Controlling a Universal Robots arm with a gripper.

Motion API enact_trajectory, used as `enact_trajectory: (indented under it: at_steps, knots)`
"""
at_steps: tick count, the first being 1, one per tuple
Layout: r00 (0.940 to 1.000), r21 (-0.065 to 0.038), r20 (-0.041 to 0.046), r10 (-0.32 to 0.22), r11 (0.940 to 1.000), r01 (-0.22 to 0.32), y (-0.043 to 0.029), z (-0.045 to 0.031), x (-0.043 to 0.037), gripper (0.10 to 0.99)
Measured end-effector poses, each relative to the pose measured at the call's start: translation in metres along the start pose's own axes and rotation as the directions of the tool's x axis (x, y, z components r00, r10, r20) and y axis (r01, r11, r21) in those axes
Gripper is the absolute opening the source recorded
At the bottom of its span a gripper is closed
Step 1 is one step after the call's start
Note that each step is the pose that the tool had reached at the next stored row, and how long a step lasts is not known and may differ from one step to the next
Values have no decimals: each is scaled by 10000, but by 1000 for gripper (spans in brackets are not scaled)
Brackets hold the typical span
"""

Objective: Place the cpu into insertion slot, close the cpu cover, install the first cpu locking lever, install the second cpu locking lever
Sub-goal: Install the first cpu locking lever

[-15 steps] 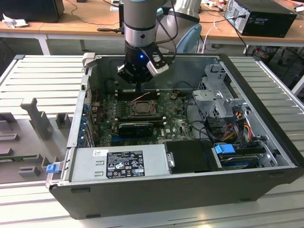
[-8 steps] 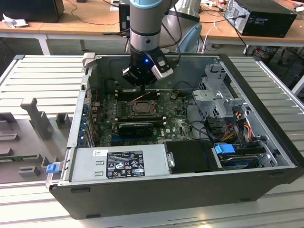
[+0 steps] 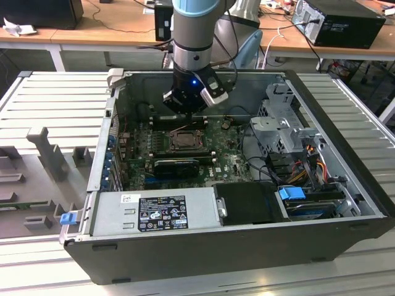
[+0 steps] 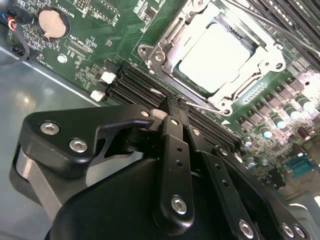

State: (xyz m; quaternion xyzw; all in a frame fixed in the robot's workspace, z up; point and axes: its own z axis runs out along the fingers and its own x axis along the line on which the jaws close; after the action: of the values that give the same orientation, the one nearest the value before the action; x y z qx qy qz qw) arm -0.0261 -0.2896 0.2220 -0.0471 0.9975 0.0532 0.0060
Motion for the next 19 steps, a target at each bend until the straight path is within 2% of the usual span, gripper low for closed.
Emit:
enact_trajectory:
  at_steps: [5, 10, 14, 19]
  knots:
    - [10000, 7, 0, 0, 10000, 0, -11, 73, -37, 106]
    - [10000, 53, -5, 0, 10000, 0, -17, 116, -49, 106]
    - [10000, 195, -19, -1, 9998, 1, -23, 159, -59, 106]
    - [10000, 228, -19, -1, 9997, 1, -26, 205, -63, 106]
